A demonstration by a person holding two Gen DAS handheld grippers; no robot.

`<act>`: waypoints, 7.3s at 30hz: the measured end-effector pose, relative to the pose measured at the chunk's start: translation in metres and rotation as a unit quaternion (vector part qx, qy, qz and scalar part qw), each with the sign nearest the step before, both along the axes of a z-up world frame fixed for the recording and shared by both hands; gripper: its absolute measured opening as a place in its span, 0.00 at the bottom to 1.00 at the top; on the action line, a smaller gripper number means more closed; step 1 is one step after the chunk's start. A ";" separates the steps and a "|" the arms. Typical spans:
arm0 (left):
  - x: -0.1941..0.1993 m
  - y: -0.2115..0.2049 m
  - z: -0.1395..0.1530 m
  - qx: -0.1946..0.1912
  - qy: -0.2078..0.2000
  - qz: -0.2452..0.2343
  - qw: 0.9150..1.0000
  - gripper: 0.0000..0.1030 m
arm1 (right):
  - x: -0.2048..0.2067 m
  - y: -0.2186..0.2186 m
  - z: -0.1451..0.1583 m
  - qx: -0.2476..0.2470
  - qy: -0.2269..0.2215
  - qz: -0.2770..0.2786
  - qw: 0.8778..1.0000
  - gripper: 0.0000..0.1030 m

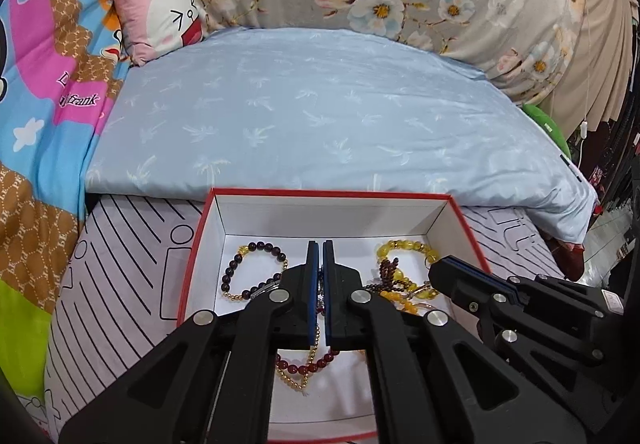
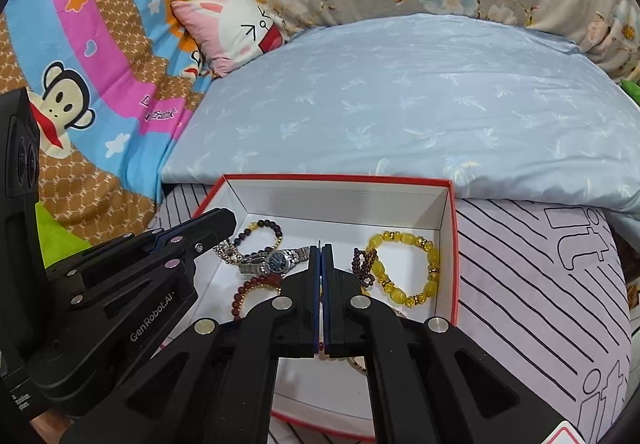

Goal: Organize jewelry

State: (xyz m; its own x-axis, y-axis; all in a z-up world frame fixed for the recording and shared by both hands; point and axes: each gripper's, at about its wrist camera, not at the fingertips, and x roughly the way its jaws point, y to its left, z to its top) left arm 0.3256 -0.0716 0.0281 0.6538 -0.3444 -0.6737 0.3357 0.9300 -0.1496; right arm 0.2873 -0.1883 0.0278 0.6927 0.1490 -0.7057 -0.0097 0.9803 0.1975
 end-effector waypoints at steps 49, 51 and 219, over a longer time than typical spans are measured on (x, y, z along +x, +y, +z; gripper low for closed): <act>-0.037 0.005 -0.005 0.081 -0.001 0.061 0.995 0.38 | -0.043 0.005 -0.001 -0.071 0.014 -0.076 0.994 0.53; -0.043 0.008 -0.003 0.081 0.005 0.063 0.995 0.43 | -0.050 0.005 0.001 -0.070 0.019 -0.081 0.994 0.55; -0.108 0.050 -0.007 0.102 0.045 0.150 0.982 0.90 | -0.119 0.019 0.002 -0.089 0.039 -0.123 0.988 0.82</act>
